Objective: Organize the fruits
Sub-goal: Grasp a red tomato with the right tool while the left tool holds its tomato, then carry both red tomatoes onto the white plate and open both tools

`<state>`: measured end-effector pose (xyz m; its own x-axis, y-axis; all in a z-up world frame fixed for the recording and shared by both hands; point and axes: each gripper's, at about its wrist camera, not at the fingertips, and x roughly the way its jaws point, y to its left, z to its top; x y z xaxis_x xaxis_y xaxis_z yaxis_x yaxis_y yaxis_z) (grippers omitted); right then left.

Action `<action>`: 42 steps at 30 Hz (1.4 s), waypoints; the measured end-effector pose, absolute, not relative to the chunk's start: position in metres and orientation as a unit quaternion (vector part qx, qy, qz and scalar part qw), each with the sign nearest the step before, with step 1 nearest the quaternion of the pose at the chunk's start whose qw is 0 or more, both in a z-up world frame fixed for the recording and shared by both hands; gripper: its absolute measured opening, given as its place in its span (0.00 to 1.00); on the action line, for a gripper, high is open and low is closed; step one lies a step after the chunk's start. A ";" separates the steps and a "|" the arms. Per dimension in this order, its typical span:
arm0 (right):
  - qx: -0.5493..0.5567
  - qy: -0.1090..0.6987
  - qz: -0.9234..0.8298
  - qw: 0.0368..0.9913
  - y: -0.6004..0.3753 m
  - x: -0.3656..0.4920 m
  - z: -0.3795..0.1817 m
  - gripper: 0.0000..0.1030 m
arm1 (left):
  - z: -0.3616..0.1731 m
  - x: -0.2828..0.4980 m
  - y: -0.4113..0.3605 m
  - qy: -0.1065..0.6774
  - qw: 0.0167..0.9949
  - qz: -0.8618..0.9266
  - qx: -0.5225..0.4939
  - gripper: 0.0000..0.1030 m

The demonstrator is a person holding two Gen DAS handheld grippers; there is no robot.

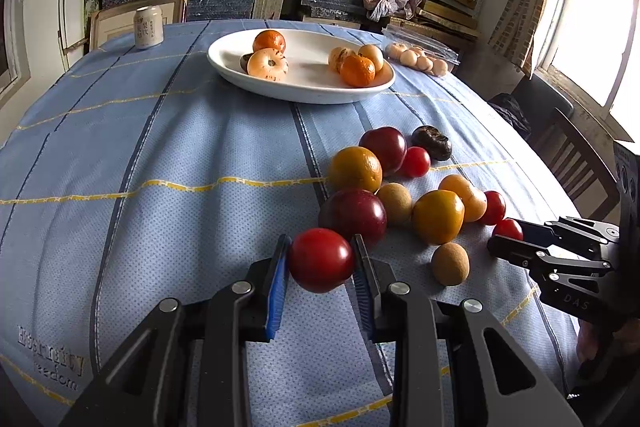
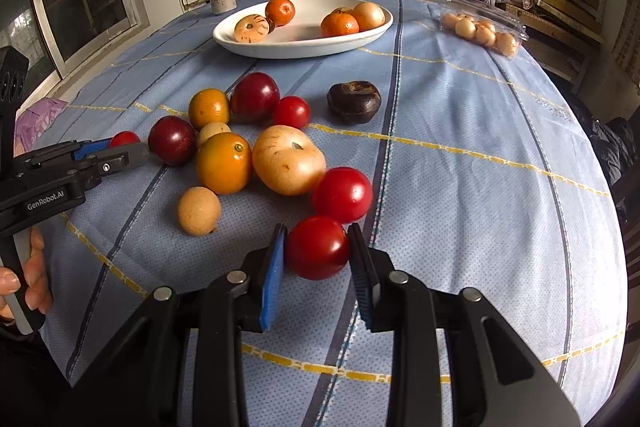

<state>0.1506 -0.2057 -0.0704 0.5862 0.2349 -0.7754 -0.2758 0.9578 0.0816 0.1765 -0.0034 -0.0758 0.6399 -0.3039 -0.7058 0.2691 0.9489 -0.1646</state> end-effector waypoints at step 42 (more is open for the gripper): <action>0.025 0.351 0.182 0.918 -0.213 0.292 0.046 0.29 | -0.008 0.306 -0.030 0.350 0.923 -0.161 0.009 0.29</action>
